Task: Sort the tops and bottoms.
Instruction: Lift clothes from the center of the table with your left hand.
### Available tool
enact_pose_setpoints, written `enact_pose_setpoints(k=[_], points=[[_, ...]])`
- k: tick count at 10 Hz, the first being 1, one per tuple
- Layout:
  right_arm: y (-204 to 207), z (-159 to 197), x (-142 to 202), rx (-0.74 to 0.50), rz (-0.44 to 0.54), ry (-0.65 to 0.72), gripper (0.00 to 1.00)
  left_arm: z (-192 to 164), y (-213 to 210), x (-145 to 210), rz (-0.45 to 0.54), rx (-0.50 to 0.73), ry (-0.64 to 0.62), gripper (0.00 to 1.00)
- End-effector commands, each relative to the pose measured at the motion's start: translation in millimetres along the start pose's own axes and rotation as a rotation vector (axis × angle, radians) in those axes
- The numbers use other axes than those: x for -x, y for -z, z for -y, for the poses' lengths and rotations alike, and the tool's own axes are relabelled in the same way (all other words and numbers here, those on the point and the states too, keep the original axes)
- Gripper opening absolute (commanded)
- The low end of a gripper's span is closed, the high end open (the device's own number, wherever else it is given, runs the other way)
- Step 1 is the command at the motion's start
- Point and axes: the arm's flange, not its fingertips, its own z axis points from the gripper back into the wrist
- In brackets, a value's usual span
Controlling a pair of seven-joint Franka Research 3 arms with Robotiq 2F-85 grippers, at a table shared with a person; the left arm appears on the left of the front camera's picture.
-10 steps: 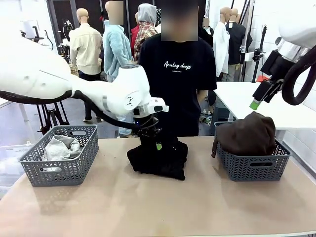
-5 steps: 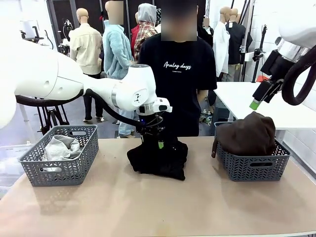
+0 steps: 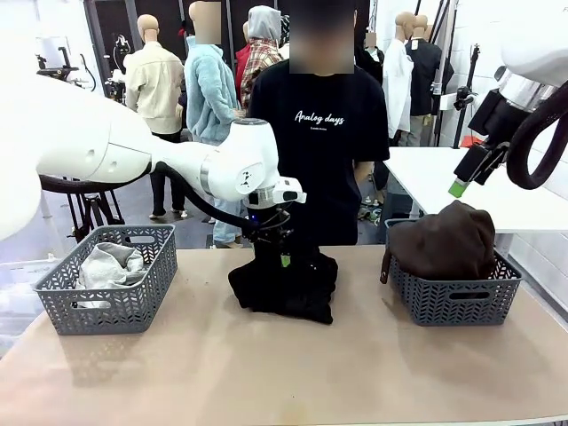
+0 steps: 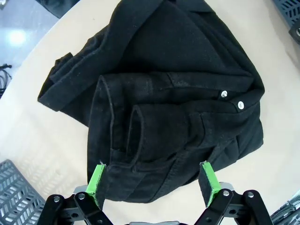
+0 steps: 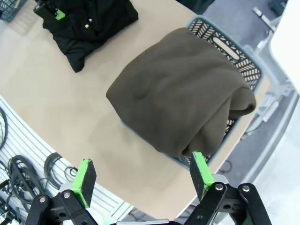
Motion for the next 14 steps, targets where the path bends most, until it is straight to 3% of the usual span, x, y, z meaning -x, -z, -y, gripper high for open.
enact_pose_setpoints(k=[1, 5, 10, 14], points=[[0.3, -0.7, 1.1, 0.011, -0.012, 0.004, 1.00, -3.6, 5.3, -9.6, 0.012, 0.028, -0.018, 1.00], [0.3, -0.7, 1.1, 0.011, -0.012, 0.004, 1.00, -4.7, 19.3, -13.4, 0.045, 0.061, -0.012, 0.97], [0.3, -0.7, 1.1, 0.011, -0.012, 0.004, 1.00, -0.8, 21.6, -15.2, -0.005, 0.052, 0.004, 0.04], [0.3, -0.7, 1.1, 0.011, -0.012, 0.004, 1.00, 0.5, 20.6, -14.2, -0.007, 0.056, -0.007, 0.00]])
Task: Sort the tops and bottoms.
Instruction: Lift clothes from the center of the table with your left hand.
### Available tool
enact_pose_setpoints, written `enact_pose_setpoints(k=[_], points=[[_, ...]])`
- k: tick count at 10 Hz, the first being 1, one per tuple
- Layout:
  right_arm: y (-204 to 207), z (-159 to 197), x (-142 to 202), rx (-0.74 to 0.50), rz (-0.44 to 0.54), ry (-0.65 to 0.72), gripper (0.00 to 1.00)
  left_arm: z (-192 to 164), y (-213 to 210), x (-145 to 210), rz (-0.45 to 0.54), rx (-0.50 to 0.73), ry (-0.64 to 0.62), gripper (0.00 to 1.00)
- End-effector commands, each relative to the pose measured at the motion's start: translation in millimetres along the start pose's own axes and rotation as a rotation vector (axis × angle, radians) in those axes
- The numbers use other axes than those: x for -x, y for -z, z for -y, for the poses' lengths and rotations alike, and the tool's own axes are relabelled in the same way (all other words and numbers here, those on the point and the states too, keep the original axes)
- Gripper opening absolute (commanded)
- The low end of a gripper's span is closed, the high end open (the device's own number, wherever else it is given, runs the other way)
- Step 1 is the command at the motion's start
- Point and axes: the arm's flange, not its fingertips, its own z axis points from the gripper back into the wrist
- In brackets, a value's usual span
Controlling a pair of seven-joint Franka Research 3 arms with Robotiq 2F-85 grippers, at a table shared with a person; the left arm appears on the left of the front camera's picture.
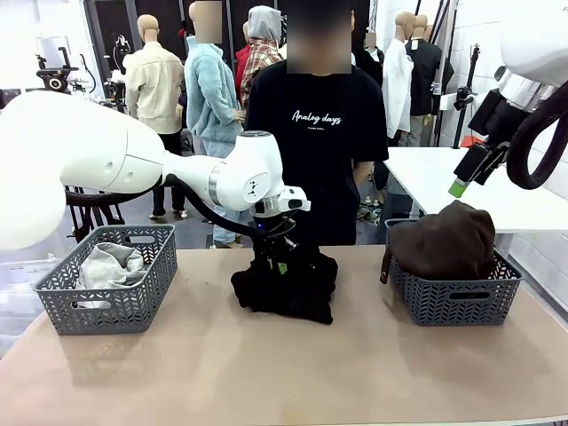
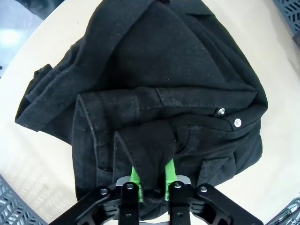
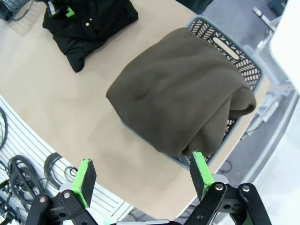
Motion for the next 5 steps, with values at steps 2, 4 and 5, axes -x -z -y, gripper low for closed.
enact_pose_setpoints(k=[2, 4, 5], points=[[0.3, -0.7, 1.1, 0.011, -0.012, 0.004, 1.00, -3.6, -7.8, -1.5, 0.014, 0.010, -0.058, 0.00], [0.3, -0.7, 1.1, 0.011, -0.012, 0.004, 1.00, -0.8, -1.9, -1.0, 0.004, 0.002, -0.014, 0.00], [0.3, -0.7, 1.1, 0.011, -0.012, 0.004, 1.00, -0.8, -1.9, -1.0, 0.004, 0.002, -0.014, 0.00]])
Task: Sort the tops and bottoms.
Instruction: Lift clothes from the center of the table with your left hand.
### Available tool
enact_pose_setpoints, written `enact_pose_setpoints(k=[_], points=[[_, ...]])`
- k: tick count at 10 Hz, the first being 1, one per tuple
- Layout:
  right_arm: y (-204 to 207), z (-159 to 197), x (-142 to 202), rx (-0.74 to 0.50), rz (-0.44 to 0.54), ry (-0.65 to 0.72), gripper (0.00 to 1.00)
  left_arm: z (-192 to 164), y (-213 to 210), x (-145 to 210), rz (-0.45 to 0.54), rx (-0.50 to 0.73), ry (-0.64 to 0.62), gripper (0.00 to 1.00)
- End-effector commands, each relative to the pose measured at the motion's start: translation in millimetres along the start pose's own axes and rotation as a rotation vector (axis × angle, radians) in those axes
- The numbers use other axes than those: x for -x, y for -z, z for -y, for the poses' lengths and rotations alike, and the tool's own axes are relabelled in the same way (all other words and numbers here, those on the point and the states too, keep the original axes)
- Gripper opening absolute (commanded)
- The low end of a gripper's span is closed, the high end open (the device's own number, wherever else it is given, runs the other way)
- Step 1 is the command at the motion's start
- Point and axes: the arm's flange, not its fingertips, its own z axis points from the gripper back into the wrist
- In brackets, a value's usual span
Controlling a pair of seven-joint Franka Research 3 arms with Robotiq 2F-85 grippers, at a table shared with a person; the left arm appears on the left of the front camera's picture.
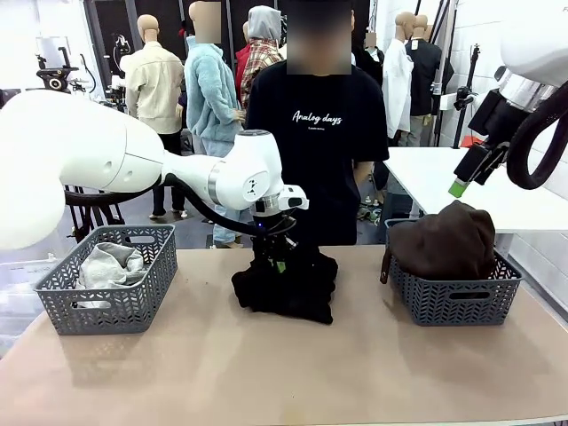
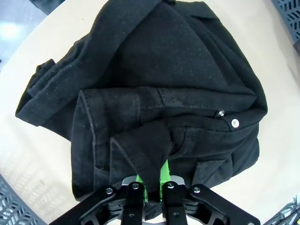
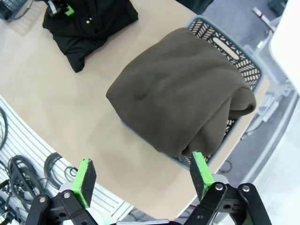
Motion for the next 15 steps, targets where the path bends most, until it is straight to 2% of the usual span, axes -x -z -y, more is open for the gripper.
enact_pose_setpoints(k=[1, 2, 3, 5, 8, 9, 10, 14, 15], points=[[0.3, -0.7, 1.1, 0.011, -0.012, 0.004, 1.00, -0.4, -0.4, -1.2, 0.003, -0.005, 0.031, 0.00], [0.3, -0.7, 1.1, 0.011, -0.012, 0.004, 1.00, 0.0, 0.0, 0.0, 0.000, 0.000, 0.000, 0.00], [0.3, -0.7, 1.1, 0.011, -0.012, 0.004, 1.00, -6.6, -45.0, -4.8, 0.040, 0.064, 0.002, 0.00], [0.3, -0.7, 1.1, 0.011, -0.012, 0.004, 1.00, -13.8, -138.2, -20.2, 0.108, -0.055, 0.011, 0.00], [0.3, -0.7, 1.1, 0.011, -0.012, 0.004, 1.00, -5.1, -219.7, -39.1, 0.141, -0.233, 0.080, 0.00], [0.3, -0.7, 1.1, 0.011, -0.012, 0.004, 1.00, -3.3, -237.3, -41.7, 0.170, -0.289, 0.068, 0.00], [0.3, -0.7, 1.1, 0.011, -0.012, 0.004, 1.00, -8.8, -221.9, -16.8, 0.149, -0.168, 0.051, 0.00], [0.3, -0.7, 1.1, 0.011, -0.012, 0.004, 1.00, -5.3, -227.6, -12.6, 0.135, -0.198, 0.047, 0.00], [0.3, -0.7, 1.1, 0.011, -0.012, 0.004, 1.00, -1.9, -251.0, -10.1, 0.134, -0.226, 0.034, 0.00]])
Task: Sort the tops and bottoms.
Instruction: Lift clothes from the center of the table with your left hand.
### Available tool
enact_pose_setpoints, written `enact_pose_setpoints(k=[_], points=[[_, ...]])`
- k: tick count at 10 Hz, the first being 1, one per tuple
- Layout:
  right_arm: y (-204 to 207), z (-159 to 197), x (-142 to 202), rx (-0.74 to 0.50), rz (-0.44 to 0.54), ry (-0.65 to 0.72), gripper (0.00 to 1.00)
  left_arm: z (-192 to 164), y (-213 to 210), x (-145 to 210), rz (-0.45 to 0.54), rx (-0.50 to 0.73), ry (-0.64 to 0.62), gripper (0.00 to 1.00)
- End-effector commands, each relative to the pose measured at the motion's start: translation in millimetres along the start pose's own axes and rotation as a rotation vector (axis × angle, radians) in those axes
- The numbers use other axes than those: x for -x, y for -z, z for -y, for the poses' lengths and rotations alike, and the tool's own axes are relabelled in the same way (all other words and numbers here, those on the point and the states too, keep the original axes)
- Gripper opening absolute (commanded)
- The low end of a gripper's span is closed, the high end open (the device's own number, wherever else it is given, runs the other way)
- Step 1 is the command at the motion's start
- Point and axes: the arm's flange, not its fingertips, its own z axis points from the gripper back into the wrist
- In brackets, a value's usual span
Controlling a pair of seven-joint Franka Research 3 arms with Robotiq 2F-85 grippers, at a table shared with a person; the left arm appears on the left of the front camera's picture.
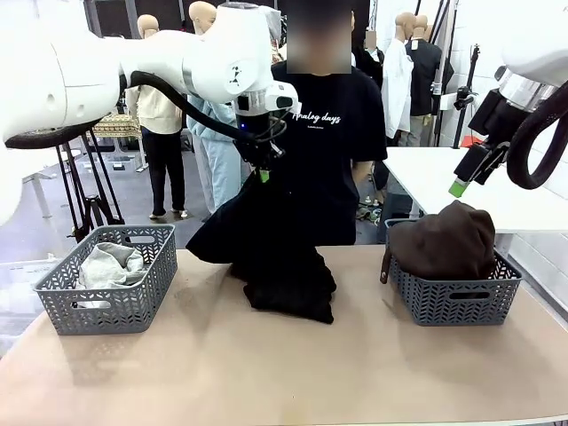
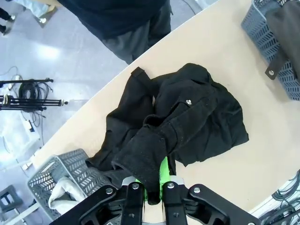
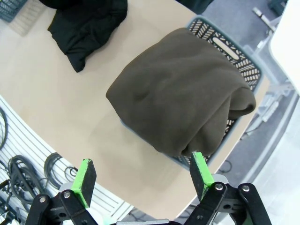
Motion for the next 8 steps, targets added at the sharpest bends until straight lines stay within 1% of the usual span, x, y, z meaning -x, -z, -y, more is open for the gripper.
enact_pose_setpoints(k=[1, 2, 3, 4, 5, 7, 8], points=[[0.5, -0.8, 1.1, 0.010, -0.013, 0.004, 1.00, 9.6, -58.7, -0.3, 0.009, -0.078, 0.019, 0.00], [0.5, -0.8, 1.1, 0.010, -0.013, 0.004, 1.00, 20.1, -84.4, -4.3, 0.025, -0.100, 0.050, 0.00], [0.5, -0.8, 1.1, 0.010, -0.013, 0.004, 1.00, 29.0, -107.3, -4.8, 0.066, -0.114, 0.074, 0.00], [0.5, -0.8, 1.1, 0.010, -0.013, 0.004, 1.00, 36.6, -125.7, -0.7, 0.138, -0.128, 0.104, 0.00], [0.5, -0.8, 1.1, 0.010, -0.013, 0.004, 1.00, 42.3, -136.7, 2.6, 0.187, -0.145, 0.125, 0.00], [0.5, -0.8, 1.1, 0.010, -0.013, 0.004, 1.00, 40.1, -136.1, 4.1, 0.154, -0.152, 0.099, 0.00], [0.5, -0.8, 1.1, 0.010, -0.013, 0.004, 1.00, 49.7, -145.1, 7.9, 0.157, -0.125, 0.104, 0.00]])
